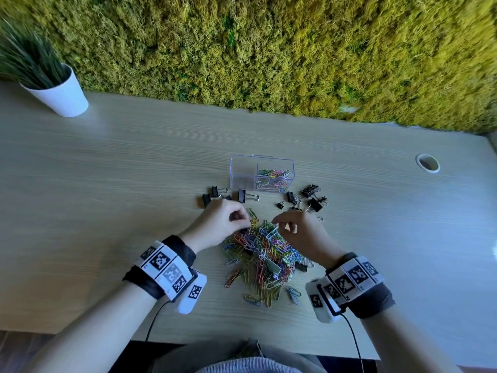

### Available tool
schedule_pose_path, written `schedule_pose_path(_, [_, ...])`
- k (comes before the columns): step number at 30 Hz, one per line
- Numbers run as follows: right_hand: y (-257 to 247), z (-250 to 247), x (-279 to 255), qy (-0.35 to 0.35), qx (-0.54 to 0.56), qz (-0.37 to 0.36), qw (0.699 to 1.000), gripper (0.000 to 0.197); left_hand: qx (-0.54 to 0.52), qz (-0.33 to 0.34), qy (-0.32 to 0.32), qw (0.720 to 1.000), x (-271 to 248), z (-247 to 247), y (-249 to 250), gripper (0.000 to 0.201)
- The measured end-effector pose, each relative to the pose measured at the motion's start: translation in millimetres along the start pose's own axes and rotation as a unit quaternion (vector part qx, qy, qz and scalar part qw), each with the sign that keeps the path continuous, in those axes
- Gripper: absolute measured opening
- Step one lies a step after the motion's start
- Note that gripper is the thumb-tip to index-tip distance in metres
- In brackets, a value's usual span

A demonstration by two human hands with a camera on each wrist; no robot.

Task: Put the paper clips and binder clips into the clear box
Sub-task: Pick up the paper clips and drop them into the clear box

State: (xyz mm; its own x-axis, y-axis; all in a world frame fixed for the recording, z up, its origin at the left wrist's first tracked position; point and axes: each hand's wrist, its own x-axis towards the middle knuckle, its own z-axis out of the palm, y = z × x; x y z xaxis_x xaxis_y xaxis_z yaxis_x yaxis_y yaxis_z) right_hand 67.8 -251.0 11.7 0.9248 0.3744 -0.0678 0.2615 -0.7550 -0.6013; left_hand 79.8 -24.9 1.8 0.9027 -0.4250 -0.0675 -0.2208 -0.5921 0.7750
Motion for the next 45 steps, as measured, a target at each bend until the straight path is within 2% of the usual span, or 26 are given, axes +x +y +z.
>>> schedule_pose_path(4, [-4, -2, -15, -0.173, -0.051, -0.029, 0.983, 0.034, 0.09, -0.024, 0.116, 0.989, 10, -10, -14, 0.004])
schedule_pose_path(6, [-6, 1, -22, -0.222, -0.075, -0.031, 0.972, 0.041, 0.097, -0.034, 0.139, 0.985, 15, -14, -19, 0.005])
schedule_pose_path(8, [-8, 6, -26, -0.24, -0.103, -0.035, 0.965, 0.045, 0.099, -0.04, 0.146, 0.983, 19, -16, -22, 0.007])
schedule_pose_path(15, [-7, 15, -25, -0.214, -0.107, -0.043, 0.97, 0.033, 0.054, -0.051, 0.151, 0.986, 24, -16, -26, 0.005])
schedule_pose_path(18, [-8, 6, -25, -0.209, -0.058, -0.016, 0.976, 0.031, 0.079, -0.058, 0.151, 0.984, 22, -15, -30, 0.004])
schedule_pose_path(21, [-6, -7, -23, -0.187, 0.018, 0.019, 0.982, 0.031, 0.123, -0.035, 0.172, 0.977, 18, -13, -32, 0.007])
schedule_pose_path(23, [-4, -15, -19, -0.158, 0.033, 0.04, 0.986, 0.031, 0.136, -0.014, 0.181, 0.974, 16, -10, -30, 0.009])
schedule_pose_path(25, [2, -21, -15, -0.128, 0.041, 0.058, 0.989, 0.031, 0.133, 0.017, 0.159, 0.978, 15, -6, -25, 0.011])
schedule_pose_path(29, [14, -31, -10, -0.077, 0.056, 0.062, 0.993, 0.033, 0.135, 0.04, 0.024, 0.99, 13, 10, -18, 0.028])
schedule_pose_path(31, [15, -34, -9, -0.054, 0.065, 0.055, 0.995, 0.034, 0.148, 0.048, -0.013, 0.988, 13, 18, -18, 0.033])
schedule_pose_path(34, [19, -35, -7, -0.002, 0.064, 0.062, 0.996, 0.035, 0.144, 0.048, -0.013, 0.988, 13, 24, -15, 0.034])
schedule_pose_path(37, [29, -36, -1, 0.095, 0.041, 0.103, 0.989, 0.035, 0.148, 0.05, 0.018, 0.988, 14, 23, -12, 0.035])
schedule_pose_path(39, [38, -37, 3, 0.121, 0.055, 0.129, 0.983, 0.035, 0.145, 0.051, 0.032, 0.988, 15, 20, -14, 0.036])
schedule_pose_path(42, [42, -40, 5, 0.093, 0.105, 0.129, 0.982, 0.033, 0.132, 0.057, 0.037, 0.989, 15, 18, -16, 0.037])
schedule_pose_path(45, [33, -40, 4, 0.023, 0.147, 0.092, 0.985, 0.033, 0.089, 0.068, 0.048, 0.993, 16, 18, -9, 0.038])
